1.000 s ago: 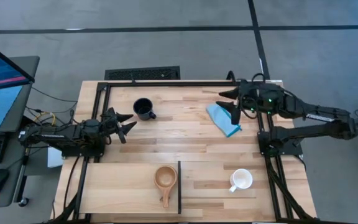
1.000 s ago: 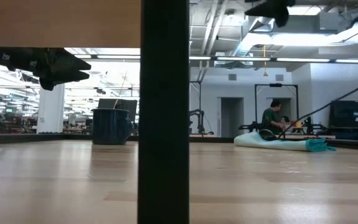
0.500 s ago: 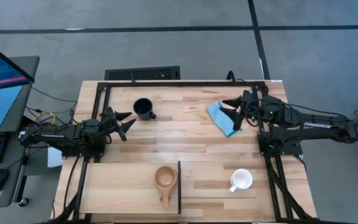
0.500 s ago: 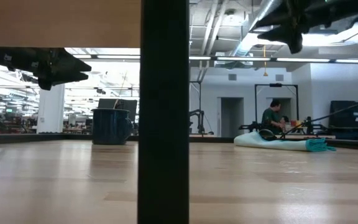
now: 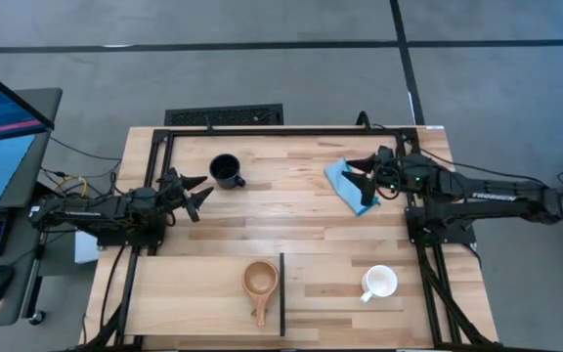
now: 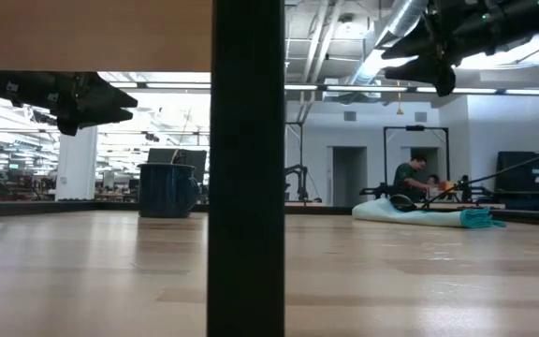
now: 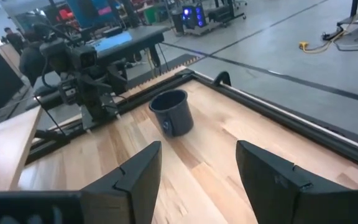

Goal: Stack small to large cups/mugs on shelf
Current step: Put the black mug on the shelf

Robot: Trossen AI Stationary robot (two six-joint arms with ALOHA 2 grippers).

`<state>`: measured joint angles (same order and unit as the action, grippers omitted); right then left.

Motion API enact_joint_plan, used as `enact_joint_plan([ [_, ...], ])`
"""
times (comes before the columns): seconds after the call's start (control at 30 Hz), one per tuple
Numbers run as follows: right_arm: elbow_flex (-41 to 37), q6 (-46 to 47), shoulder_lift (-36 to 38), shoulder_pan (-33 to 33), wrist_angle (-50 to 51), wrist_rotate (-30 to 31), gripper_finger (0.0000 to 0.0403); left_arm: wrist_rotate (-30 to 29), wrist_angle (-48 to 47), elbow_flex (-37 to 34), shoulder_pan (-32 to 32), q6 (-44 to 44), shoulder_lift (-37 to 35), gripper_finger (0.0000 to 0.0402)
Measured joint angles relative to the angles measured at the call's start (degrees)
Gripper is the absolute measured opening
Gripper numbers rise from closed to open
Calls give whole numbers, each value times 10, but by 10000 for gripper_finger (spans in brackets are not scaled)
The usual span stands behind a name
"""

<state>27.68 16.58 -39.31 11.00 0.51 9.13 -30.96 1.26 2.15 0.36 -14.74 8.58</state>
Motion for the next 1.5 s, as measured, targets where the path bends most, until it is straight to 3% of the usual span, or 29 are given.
enact_joint_plan([
  [0.23, 0, 0, -20, 0, -39, 0, 228, 19, 39, 2, 0, 27, 0, 209],
  [0.33, 0, 0, -28, 0, -52, 0, 228, -9, 26, 29, 0, 25, 0, 209],
  [0.63, 0, 0, -31, 0, -67, 0, 228, -96, -172, 154, 7, -2, 15, 209],
  [0.97, 0, 0, -31, 0, -70, 0, 228, -98, -187, 265, 58, 6, 155, 209],
  [1.27, 0, 0, -31, 0, -70, 0, 228, -40, -278, 361, 153, -66, 306, 209],
  [1.5, 1, 0, -31, 0, -69, 0, 228, 64, -306, 414, 233, -56, 419, 209],
])
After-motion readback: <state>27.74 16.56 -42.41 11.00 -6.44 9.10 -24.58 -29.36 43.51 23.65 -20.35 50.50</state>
